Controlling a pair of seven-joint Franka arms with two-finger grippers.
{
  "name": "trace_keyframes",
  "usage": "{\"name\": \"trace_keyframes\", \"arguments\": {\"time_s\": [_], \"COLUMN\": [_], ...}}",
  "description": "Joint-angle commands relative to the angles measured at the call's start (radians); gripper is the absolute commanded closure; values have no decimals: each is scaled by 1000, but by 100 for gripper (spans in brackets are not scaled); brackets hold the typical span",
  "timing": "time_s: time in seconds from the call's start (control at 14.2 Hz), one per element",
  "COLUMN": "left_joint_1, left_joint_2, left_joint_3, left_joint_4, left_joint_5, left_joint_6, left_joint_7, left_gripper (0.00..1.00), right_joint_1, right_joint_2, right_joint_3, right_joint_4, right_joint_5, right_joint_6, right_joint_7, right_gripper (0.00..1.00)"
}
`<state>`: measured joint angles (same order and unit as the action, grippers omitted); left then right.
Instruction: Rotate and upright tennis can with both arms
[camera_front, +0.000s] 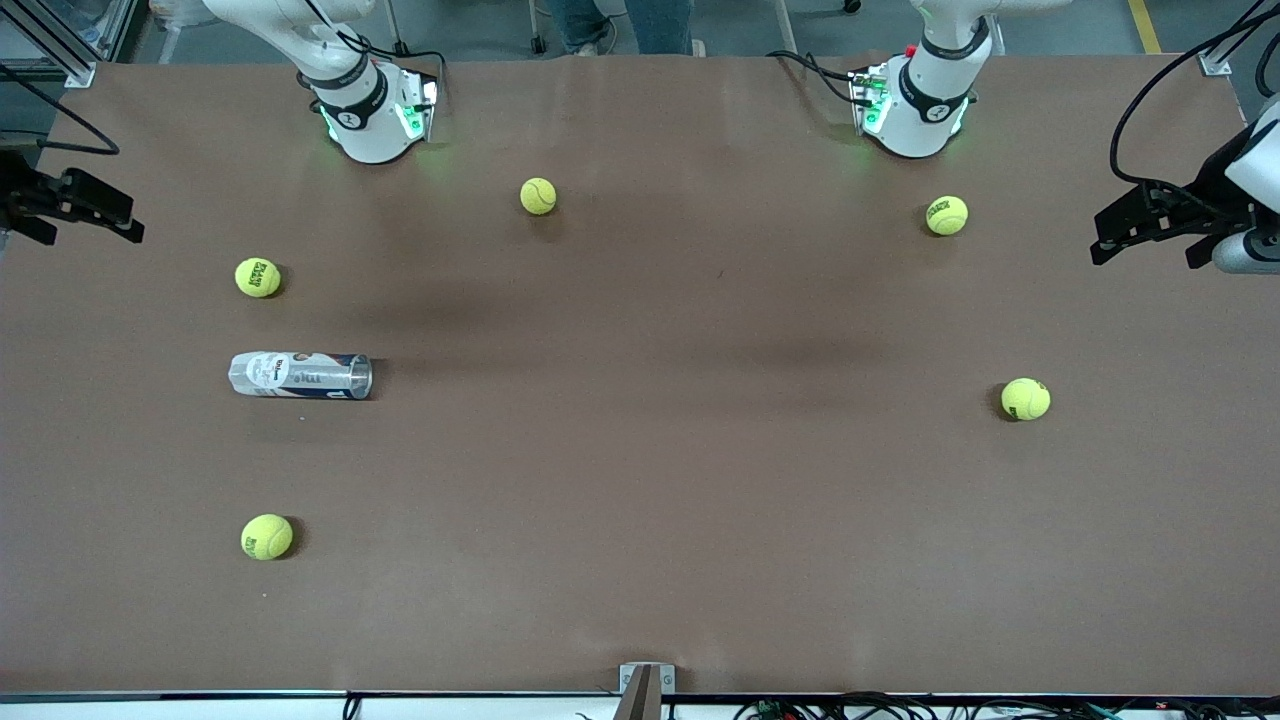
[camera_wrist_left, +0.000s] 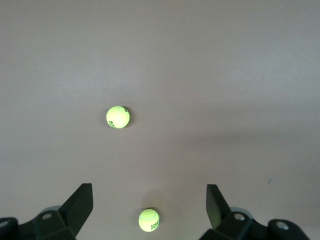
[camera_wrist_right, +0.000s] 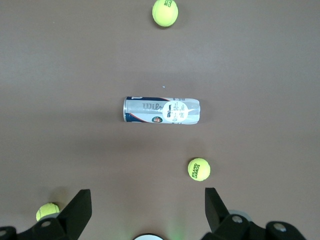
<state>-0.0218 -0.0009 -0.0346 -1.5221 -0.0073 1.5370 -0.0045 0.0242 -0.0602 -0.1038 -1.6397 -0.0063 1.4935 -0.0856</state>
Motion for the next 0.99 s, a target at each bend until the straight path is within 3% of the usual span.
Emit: {"name": "trace_keyframes", "arguments": {"time_s": [0.0,0.14,0.57,0.92], "left_joint_1": [2,2,3,3], "left_joint_2": [2,2,2,2], "left_joint_3": [-5,-5,-5,-5], "left_joint_4": [11,11,13,13], "left_joint_5": [13,13,13,13], "left_joint_6": [-9,-9,-9,-9], "left_joint_7": [-14,-14,-12,-12], "left_gripper": [0,0,0,0], "right_joint_1": [-6,-32,-75,-53], "right_joint_2": [65,83,141,235], "right_joint_3": [-4,-4,-2,3], "right_joint_4": [49,40,40,40], "right_joint_5": [-8,-8,-4,-26], "right_joint_6": [-4,2,-9,22], "right_joint_7": [-14,30,782,1155], "right_gripper": [0,0,0,0]}}
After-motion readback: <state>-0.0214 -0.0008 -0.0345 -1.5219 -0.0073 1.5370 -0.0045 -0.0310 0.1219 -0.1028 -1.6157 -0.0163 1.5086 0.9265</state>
